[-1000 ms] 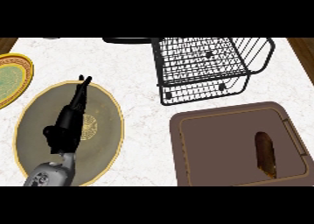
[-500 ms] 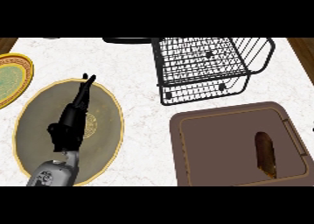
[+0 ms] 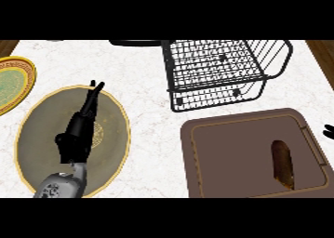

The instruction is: Pick the sweet potato from the tray and place it in the tiered basket

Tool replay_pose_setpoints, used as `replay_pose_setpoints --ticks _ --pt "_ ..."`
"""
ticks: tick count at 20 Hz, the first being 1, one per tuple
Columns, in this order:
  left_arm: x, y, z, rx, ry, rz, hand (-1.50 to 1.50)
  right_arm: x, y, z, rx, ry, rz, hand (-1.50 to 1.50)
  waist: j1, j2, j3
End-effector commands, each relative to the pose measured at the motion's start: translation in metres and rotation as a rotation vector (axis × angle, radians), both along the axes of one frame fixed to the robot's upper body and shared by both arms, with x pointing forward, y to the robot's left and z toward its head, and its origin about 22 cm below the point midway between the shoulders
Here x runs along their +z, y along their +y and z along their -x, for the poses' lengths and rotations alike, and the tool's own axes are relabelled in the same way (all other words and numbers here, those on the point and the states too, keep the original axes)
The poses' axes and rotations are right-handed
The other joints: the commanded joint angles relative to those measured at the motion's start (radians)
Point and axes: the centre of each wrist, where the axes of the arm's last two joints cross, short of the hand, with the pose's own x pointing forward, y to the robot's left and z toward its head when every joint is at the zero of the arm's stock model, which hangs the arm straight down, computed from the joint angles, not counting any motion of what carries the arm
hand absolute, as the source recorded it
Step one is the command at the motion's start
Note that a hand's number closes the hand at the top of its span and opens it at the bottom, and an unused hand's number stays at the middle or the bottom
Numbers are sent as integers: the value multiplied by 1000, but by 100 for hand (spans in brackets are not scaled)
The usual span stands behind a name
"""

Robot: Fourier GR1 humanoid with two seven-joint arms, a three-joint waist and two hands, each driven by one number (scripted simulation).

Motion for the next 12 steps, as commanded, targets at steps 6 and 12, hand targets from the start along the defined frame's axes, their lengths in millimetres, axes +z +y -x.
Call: replay_pose_setpoints --ticks 6,12 --pt "7 2 -1 -23 0 -13 0 -21 -4 -7 49 42 -53 -150 -1 -1 0" --pt "-4 0 -12 6 -4 -3 0 -10 16 -10 63 50 -52 -150 -3 0 0"
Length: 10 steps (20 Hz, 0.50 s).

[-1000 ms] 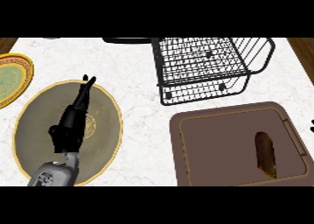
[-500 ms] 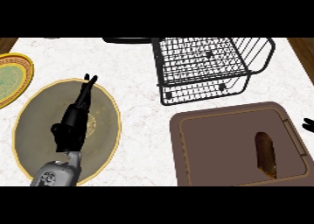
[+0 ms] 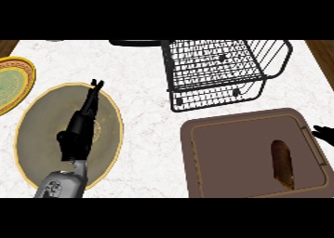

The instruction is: Pick the sweet potato from the tray and place it in the tiered basket

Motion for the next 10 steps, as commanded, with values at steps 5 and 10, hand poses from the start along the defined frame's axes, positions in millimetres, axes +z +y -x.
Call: replay_pose_setpoints --ticks 5,10 --pt "-1 11 -16 16 -4 -3 0 -9 17 -15 40 56 -21 -150 2 1 0" --pt "12 2 5 1 -10 -3 0 -30 18 -13 31 72 -29 -150 2 0 0"
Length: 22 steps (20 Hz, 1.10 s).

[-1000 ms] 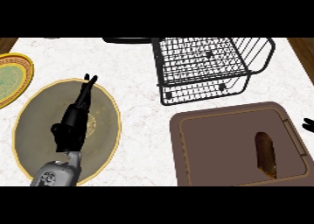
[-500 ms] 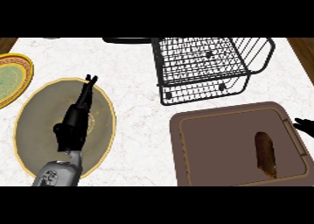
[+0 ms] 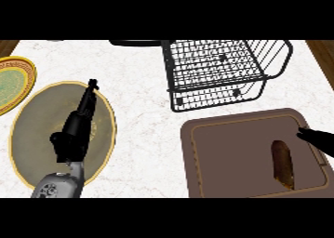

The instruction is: Pick the sweet potato from the tray and place it in the tiered basket

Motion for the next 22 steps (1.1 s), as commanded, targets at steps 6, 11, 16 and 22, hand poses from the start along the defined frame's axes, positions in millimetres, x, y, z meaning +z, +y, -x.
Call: replay_pose_setpoints --ticks 6,11,16,22 --pt "-1 8 -1 -9 -11 0 0 -5 16 -15 20 53 9 -150 -1 0 0" --pt "-19 20 7 4 -16 1 0 -45 -4 -17 11 65 1 -150 3 1 0" --pt "5 -8 -10 -4 2 4 0 -48 6 -9 7 56 -6 -150 -2 0 0" --pt "20 -9 12 -3 -4 -13 0 -50 20 -21 -10 54 -42 -150 2 -1 0"
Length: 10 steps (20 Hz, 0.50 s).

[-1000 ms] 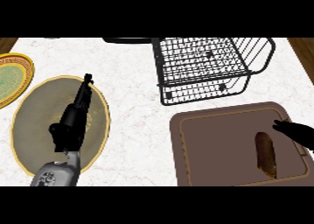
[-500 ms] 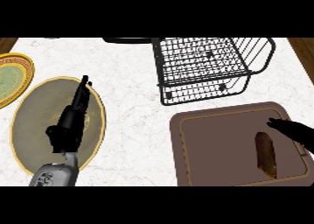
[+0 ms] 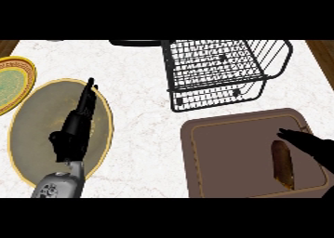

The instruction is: Pick the sweet potato from the tray and place it in the tiered basket

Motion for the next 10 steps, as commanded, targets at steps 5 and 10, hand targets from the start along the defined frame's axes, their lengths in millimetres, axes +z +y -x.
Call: replay_pose_setpoints --ticks 5,10 --pt "0 10 7 -8 -4 -19 0 -35 8 -3 -7 26 -39 -150 2 0 0" --pt "-11 -3 -1 -8 -9 -8 0 -39 4 7 -60 -72 -88 150 -2 0 0"
